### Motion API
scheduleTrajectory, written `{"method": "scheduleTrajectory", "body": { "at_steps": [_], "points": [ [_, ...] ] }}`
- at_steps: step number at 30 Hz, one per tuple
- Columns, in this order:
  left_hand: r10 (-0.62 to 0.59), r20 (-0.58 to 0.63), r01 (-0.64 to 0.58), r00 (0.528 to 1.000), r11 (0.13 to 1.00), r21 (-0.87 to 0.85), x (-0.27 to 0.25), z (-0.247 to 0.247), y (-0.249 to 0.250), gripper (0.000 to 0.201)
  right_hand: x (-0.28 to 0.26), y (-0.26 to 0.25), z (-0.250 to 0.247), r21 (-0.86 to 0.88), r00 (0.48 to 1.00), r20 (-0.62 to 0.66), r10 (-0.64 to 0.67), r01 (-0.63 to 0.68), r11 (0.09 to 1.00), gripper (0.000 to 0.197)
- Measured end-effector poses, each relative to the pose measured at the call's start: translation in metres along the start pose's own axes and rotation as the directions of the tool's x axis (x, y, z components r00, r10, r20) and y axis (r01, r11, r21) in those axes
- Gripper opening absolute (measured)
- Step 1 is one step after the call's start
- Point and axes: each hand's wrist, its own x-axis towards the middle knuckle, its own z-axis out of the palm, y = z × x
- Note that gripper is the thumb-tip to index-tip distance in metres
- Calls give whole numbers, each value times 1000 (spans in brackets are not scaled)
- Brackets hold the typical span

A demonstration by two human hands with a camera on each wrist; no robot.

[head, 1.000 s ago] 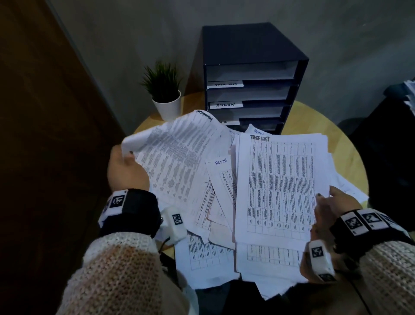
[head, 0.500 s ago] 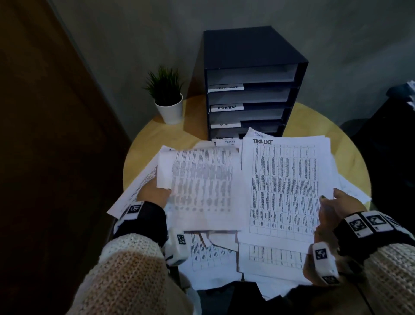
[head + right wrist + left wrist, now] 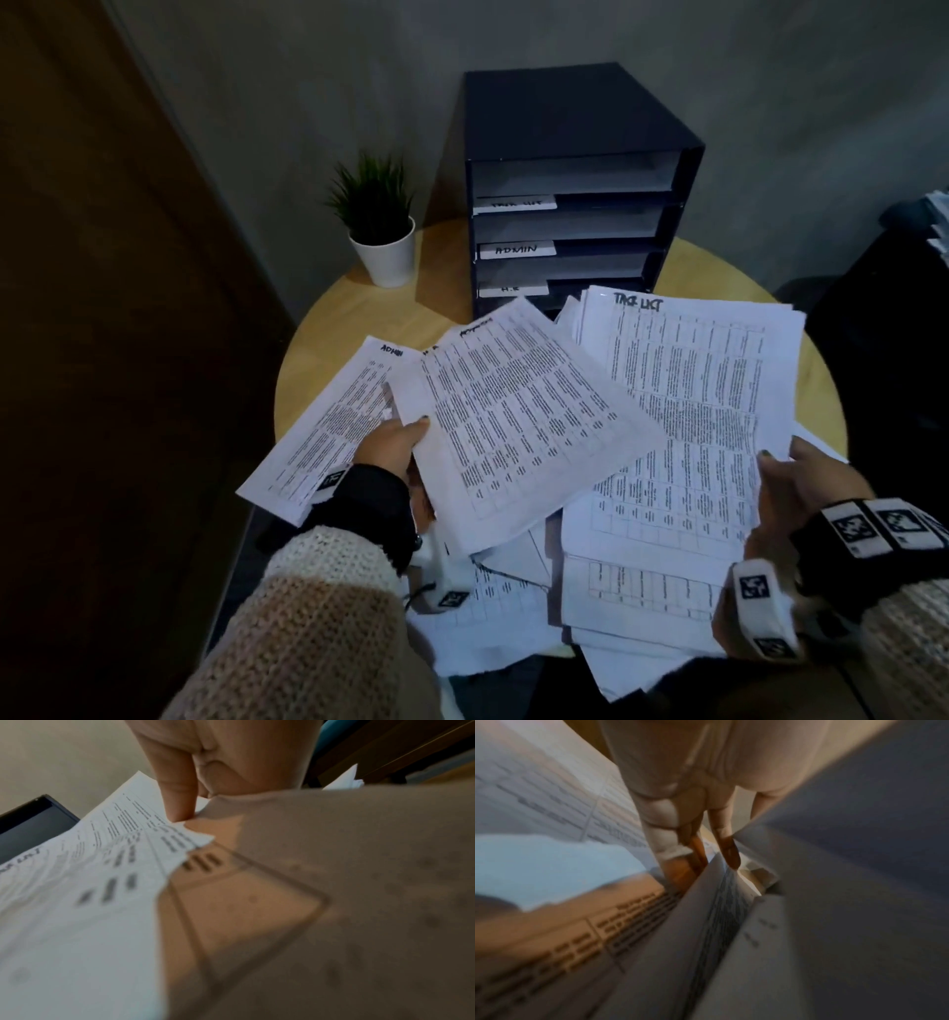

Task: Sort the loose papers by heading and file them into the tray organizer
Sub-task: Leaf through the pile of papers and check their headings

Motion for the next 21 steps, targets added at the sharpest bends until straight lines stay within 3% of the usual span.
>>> {"method": "scheduleTrajectory", "body": {
  "at_steps": [3, 5, 10, 13, 18, 21],
  "points": [
    [-18, 52, 24, 998, 993, -116, 2, 6, -2, 29, -12, -2, 0, 143, 1000, 21, -3, 0, 990, 18],
    [28, 32, -25, 999, 997, -73, 9, 11, -7, 35, -5, 2, 0, 181, 999, 32, -22, 16, 983, 16],
    [164, -225, -163, 960, 986, 26, 24, 7, -5, 33, 11, 14, 0, 200, 998, 49, -30, 20, 980, 17],
    [273, -363, -262, 891, 962, 80, 22, -7, 8, 34, 6, 9, 0, 180, 997, 50, -56, 46, 983, 22],
    [472, -537, -557, 699, 831, 4, 4, -35, 42, 36, 7, 11, -2, 142, 997, 48, -62, 55, 988, 17],
    [558, -591, -638, 582, 764, 93, -1, -46, 63, 36, 19, 20, -4, 239, 999, 47, -13, 2, 971, 18]
  ]
}}
